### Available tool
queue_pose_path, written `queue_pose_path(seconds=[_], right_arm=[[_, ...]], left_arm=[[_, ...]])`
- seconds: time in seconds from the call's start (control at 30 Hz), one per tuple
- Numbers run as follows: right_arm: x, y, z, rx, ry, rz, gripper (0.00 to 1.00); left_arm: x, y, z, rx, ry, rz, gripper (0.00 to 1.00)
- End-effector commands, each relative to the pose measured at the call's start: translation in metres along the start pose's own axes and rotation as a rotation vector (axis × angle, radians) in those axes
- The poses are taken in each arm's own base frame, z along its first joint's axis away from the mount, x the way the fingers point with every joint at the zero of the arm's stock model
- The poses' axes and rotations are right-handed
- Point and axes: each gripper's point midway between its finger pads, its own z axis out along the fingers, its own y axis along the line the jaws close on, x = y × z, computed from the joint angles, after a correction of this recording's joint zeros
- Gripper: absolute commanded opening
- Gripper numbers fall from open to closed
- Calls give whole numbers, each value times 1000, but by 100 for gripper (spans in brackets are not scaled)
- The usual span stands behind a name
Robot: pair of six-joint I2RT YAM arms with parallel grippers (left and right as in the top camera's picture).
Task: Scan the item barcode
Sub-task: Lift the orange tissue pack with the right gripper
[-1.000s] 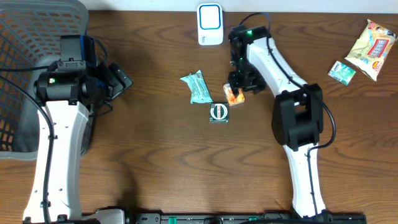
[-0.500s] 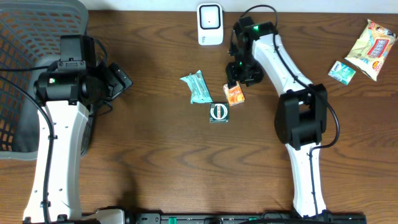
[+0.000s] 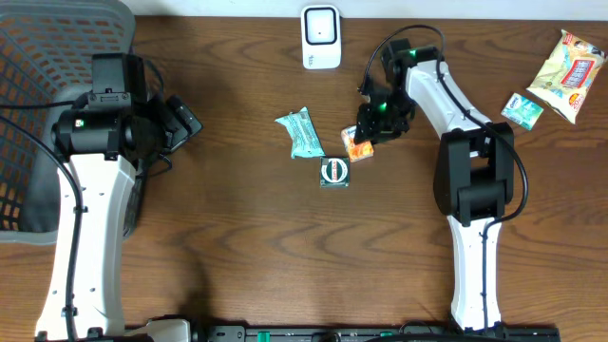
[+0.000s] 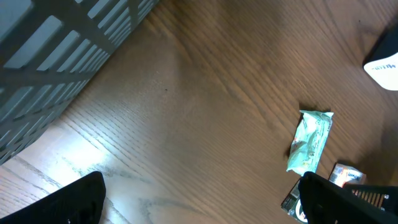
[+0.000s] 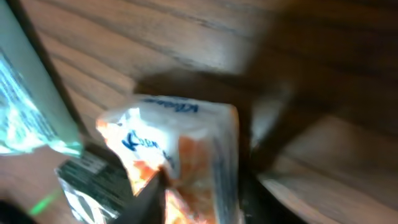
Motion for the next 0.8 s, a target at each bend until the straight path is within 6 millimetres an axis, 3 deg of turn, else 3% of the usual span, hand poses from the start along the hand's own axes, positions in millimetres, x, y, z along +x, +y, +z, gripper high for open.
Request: queue_pose_path(seconds=[0.0, 0.1, 0.33, 0.5, 0.7, 0.77], right_arm=[[10, -5, 8, -10, 33, 15, 18], [9, -4, 5, -14, 31, 39, 1], [7, 18, -21, -91, 23, 38, 1], [2, 60, -48, -292, -33, -117, 1], [9, 130, -94, -752, -164, -380, 1], [11, 141, -109, -857, -206, -409, 1]], left_arm=[[-2, 3, 0, -13, -8, -6, 98], [-2, 3, 0, -13, -8, -6, 98], [-2, 3, 0, -13, -8, -6, 98], [-2, 3, 0, -13, -8, -6, 98], [-2, 3, 0, -13, -8, -6, 98], [-2, 3, 0, -13, -8, -6, 98]])
